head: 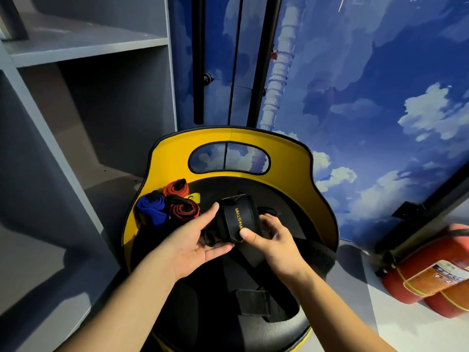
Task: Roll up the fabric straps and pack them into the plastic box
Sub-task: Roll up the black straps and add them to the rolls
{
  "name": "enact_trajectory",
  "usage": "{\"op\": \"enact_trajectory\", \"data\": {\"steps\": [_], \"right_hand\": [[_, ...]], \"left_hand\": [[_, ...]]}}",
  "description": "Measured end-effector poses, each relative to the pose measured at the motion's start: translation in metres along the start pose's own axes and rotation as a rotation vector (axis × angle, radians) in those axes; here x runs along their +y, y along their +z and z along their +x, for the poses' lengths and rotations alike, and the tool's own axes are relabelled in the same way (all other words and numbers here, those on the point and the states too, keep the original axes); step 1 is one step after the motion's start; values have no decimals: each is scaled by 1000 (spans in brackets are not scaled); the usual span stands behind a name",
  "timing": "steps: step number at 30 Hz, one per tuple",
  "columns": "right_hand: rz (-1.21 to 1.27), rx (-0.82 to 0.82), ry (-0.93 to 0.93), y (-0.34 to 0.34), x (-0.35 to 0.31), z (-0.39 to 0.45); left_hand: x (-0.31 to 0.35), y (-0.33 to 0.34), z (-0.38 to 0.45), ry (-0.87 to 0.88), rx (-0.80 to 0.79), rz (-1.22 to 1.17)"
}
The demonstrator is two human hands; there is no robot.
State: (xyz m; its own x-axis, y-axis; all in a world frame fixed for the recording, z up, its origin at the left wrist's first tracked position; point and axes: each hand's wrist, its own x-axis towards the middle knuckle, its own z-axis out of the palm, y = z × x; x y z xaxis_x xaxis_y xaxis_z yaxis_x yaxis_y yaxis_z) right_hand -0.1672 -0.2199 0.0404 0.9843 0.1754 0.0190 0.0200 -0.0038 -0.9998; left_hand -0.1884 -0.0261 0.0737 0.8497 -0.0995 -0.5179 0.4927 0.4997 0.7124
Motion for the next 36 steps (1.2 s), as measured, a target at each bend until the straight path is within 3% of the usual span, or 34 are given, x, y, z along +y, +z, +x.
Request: {"op": "enact_trajectory", "data": {"steps": [4, 9, 14, 19, 23, 28, 32, 36], "right_hand": [[82, -5, 12, 2, -3, -2], [24, -94, 14, -1, -12, -4], [-13, -149, -63, -4, -16, -1], [-141, -87, -122, -1, -12, -4], [-153, -115, -160, 3, -13, -5], [187, -120, 127, -1, -31, -1], [157, -219, 377, -12, -37, 3], [199, -261, 413, -12, -31, 1]], "left_hand": [[1, -1, -2, 65, -63, 101], [-3, 0, -3, 167, -20, 251], [-4, 0, -3, 153, -24, 236], [-10, 0, 1, 140, -9, 172], [-10, -3, 4, 215, -34, 247], [-8, -8, 6, 417, 16, 402], [-10, -19, 9, 516, 16, 727], [-13, -18, 7, 531, -80, 841]]}}
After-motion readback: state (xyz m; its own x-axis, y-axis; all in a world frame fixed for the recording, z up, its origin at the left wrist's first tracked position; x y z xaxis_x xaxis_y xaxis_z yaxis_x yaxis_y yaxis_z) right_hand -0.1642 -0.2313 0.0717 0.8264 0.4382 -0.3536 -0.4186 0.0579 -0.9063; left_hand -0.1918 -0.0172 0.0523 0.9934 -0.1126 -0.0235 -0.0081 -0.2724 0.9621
